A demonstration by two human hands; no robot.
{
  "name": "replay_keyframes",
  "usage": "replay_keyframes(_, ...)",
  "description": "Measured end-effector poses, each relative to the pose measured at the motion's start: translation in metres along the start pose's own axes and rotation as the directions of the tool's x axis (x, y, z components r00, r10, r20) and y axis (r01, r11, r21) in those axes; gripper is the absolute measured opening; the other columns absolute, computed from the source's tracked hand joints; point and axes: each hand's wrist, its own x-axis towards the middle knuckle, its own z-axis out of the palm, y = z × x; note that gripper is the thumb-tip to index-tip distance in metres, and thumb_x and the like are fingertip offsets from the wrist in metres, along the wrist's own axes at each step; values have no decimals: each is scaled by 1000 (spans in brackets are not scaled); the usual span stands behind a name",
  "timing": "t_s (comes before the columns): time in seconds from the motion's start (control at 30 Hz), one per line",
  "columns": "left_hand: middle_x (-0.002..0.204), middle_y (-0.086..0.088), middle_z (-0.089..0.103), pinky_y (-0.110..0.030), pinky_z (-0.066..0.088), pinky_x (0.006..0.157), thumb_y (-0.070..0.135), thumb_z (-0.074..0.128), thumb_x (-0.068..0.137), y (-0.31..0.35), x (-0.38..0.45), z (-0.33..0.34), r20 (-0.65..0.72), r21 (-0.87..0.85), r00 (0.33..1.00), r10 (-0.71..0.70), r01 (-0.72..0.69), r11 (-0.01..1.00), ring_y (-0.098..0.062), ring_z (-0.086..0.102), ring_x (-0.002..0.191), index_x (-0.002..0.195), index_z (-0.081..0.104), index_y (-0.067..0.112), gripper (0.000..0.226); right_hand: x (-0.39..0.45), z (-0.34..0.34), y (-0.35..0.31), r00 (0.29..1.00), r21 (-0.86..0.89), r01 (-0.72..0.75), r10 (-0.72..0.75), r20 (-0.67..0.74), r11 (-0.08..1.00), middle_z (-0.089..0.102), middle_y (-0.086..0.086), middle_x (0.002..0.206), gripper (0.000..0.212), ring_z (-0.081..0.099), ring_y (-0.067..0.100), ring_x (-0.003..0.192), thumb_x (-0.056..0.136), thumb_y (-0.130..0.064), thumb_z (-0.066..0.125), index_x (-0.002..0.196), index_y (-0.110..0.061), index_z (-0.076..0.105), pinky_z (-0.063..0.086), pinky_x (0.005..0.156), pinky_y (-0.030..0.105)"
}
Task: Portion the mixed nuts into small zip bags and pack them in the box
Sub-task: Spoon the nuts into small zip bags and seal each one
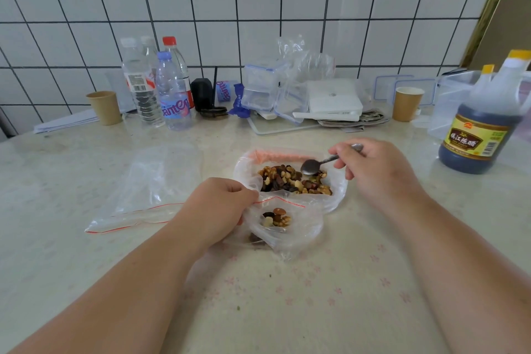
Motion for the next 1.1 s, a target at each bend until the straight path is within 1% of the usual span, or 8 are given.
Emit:
replay_keyframes(0.1,41,8,45,-15,27,37,34,67,91,0,0,0,-1,-2,1000,9,-9,1000,-12,34,35,79,70,1,35,-2,5,0,998,-110,15,-8,64,994,71,-19,78,20,60,0,67,98,-35,54,94,-38,73,43,63,26)
replay_keyframes(0.17,41,8,45,-16,27,37,34,66,91,-1,0,0,-1,-3,1000,10,-10,1000,-12,33,35,80,70,0,35,-2,6,3,995,-88,14,-5,100,996,72,-18,80,23,60,1,66,98,-35,54,86,-44,71,46,65,27)
replay_keyframes(0.33,40,8,45,-15,26,37,34,67,91,-1,0,1,-1,-12,1000,9,-9,1000,-12,33,34,79,69,1,35,5,5,12,985,178,-165,154,76,970,75,-2,77,29,57,11,60,97,-33,56,80,-31,78,43,64,33)
replay_keyframes(0.43,41,8,45,-15,26,37,33,67,91,-2,0,1,1,-13,1000,8,-8,1000,-12,33,35,83,70,-1,35,10,6,17,967,317,-254,238,89,914,73,0,69,31,53,10,52,96,-27,56,75,-24,78,39,54,26)
replay_keyframes(0.57,40,9,44,-15,26,36,33,67,91,-2,1,1,-1,-7,1000,7,-7,1000,-11,32,35,85,70,-1,35,12,9,20,949,387,-315,288,128,867,70,4,65,29,48,10,47,95,-21,56,77,-13,77,35,41,20)
replay_keyframes(0.7,40,9,44,-15,25,35,33,67,91,-2,1,1,1,-12,1000,12,-12,1000,-10,32,36,81,67,-1,36,9,13,18,935,429,-355,306,181,831,71,7,67,25,46,8,43,95,-16,57,82,-8,77,31,39,19)
replay_keyframes(0.87,41,9,44,-16,26,36,34,68,90,-1,0,0,2,-11,1000,16,-16,1000,-12,32,37,81,66,-2,37,13,14,17,865,545,-490,455,209,681,63,4,56,25,41,9,43,96,-10,51,82,-2,70,29,36,18)
replay_keyframes(1.1,44,6,48,-17,29,36,36,68,89,-1,0,-1,13,-30,1000,-11,11,999,-13,36,37,84,68,-2,38,16,8,16,840,706,-511,460,289,490,60,3,51,26,41,6,36,99,-13,49,82,-2,66,27,32,17)
